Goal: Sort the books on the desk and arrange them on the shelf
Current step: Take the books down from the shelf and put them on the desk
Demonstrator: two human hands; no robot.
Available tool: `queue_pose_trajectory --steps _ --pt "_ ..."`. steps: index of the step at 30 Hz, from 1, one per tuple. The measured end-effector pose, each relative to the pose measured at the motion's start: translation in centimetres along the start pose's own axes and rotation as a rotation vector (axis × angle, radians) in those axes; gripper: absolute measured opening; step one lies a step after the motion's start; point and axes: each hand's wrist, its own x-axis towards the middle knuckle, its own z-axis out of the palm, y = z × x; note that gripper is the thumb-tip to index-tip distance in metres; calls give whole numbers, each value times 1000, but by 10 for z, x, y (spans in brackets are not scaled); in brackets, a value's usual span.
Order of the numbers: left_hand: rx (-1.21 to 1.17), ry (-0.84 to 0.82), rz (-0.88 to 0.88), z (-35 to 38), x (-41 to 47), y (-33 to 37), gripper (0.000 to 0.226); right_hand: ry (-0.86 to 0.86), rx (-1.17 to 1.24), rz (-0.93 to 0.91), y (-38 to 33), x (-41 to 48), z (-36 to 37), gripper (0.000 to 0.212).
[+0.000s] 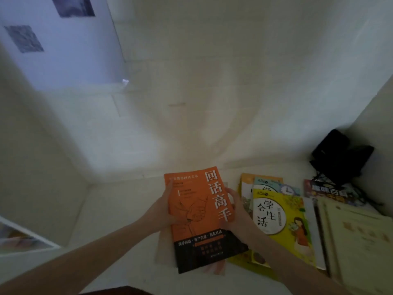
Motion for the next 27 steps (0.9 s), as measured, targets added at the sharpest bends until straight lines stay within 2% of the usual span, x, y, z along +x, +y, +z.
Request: queue_pose_trajectory --steps 4,8,14,18,21,24,27 --pt "27 -22 -26 11 11 -19 123 6 34 34 23 10 1 97" --pt "17 -30 -47 16 18 -30 123 44 45 73 32 12 7 120" --pt "6 -31 -107 25 26 -47 119 70 -25 120 52 17 17 96" --pt "89 14 -135 25 26 -50 110 89 -53 147 52 17 20 107" --pt "96 47 -117 20 25 -41 103 125 -132 131 39 17 24 97" --pt "120 78 -46 6 23 -21 105 207 -210 83 14 18 25 109" --pt "129 130 34 -11 14 4 105 237 -268 -59 -24 19 18 113"
